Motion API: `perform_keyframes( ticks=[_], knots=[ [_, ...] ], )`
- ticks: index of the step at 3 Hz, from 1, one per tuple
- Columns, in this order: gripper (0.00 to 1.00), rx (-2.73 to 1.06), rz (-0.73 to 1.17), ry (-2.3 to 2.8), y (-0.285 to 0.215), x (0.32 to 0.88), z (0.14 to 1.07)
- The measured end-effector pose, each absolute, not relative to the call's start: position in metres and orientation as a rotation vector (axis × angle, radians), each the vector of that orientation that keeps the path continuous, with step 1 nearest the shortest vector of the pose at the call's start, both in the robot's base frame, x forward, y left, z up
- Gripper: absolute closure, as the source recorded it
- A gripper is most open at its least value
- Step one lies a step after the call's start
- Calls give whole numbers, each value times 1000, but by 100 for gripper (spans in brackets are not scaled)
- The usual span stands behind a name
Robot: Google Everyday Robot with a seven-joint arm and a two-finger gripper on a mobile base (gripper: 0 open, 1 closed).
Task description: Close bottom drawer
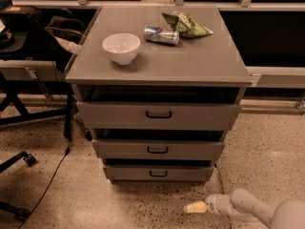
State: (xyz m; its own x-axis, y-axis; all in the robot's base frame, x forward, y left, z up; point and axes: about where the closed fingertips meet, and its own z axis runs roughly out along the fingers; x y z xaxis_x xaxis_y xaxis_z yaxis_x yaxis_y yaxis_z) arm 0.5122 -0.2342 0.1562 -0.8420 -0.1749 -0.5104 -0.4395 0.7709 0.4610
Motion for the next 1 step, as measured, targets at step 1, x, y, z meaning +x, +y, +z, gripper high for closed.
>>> perform_keyframes(
  ticks=[1],
  knots=[
    [0,-464,810,2520,-234,512,156]
  ],
)
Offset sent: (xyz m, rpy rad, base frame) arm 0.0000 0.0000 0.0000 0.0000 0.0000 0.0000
